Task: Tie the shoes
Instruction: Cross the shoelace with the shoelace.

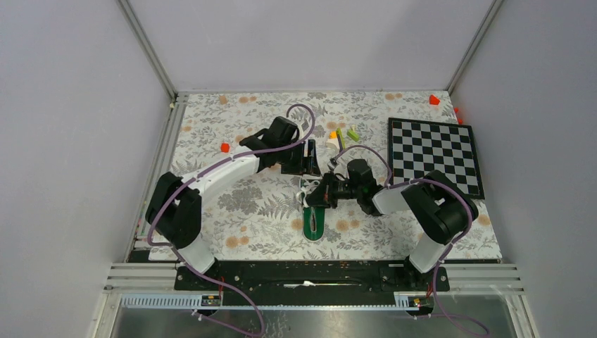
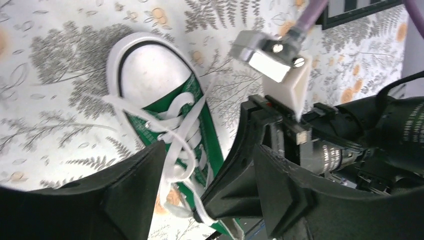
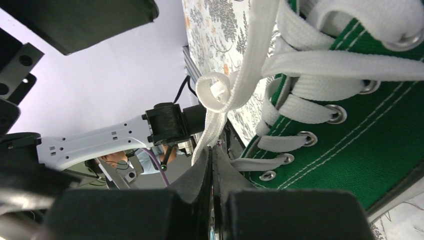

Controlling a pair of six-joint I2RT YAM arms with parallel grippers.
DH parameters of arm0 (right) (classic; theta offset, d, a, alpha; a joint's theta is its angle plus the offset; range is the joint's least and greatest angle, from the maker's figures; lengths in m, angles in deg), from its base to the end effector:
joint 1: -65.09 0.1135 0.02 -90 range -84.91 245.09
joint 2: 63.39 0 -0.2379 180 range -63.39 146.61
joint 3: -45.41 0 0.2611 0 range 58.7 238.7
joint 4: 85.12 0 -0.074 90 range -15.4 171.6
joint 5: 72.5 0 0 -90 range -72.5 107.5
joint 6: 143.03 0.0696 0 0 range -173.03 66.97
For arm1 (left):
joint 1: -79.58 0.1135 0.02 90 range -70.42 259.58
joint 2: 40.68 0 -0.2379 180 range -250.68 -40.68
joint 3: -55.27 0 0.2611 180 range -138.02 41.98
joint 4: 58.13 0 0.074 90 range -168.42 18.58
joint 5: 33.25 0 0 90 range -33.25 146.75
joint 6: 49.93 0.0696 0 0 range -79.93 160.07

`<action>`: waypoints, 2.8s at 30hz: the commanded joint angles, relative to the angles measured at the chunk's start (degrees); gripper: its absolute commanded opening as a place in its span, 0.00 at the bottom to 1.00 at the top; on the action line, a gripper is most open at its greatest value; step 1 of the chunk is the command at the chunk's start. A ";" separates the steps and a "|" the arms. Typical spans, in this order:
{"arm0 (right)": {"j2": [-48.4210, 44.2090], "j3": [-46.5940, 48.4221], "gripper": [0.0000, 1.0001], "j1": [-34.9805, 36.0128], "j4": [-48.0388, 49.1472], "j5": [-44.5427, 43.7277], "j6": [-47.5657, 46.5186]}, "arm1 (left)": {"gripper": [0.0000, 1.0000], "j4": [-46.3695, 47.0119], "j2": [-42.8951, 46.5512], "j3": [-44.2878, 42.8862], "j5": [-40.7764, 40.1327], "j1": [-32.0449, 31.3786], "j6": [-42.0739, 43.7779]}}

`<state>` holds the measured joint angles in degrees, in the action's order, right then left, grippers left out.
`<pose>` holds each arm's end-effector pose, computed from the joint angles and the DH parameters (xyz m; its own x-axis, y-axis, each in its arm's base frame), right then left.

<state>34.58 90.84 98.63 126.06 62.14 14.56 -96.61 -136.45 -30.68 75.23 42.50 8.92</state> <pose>0.2454 0.2213 0.0969 -0.9834 0.1373 -0.1184 -0.0772 0.2743 0.9585 0.3013 -0.2554 0.2011 -0.8926 0.0596 -0.4469 0.3252 0.7716 -0.5467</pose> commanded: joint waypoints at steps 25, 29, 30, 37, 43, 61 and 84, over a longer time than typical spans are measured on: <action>2.00 -1.06 0.00 -0.05 10.02 2.60 4.03 | 0.50 20.78 15.54 28.67 4.89 6.96 -21.92; 2.00 -0.95 0.00 -0.06 9.94 2.67 4.04 | 0.43 20.90 13.34 27.84 5.50 6.87 -21.70; 2.04 -0.94 0.00 -0.05 9.87 2.65 4.04 | 0.41 20.85 12.72 27.63 5.77 6.85 -21.60; 1.96 -0.33 0.00 -0.05 9.09 2.64 3.95 | 0.34 20.16 12.51 27.84 4.65 6.60 -21.40; 2.40 0.51 0.00 -0.11 8.63 2.60 3.95 | 0.34 21.93 12.87 28.94 5.96 6.35 -22.67; -4.48 1.36 0.04 -0.18 -7.42 -1.22 -5.15 | 0.00 22.98 18.33 32.16 6.84 6.23 -26.11; -9.96 27.64 0.56 4.11 -60.99 -21.70 -37.42 | 0.00 23.43 17.89 30.42 8.61 6.16 -24.37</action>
<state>23.52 114.95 101.67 67.62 42.30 -20.61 -74.73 -119.18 1.80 82.94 48.79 -16.66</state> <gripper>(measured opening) 0.530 0.010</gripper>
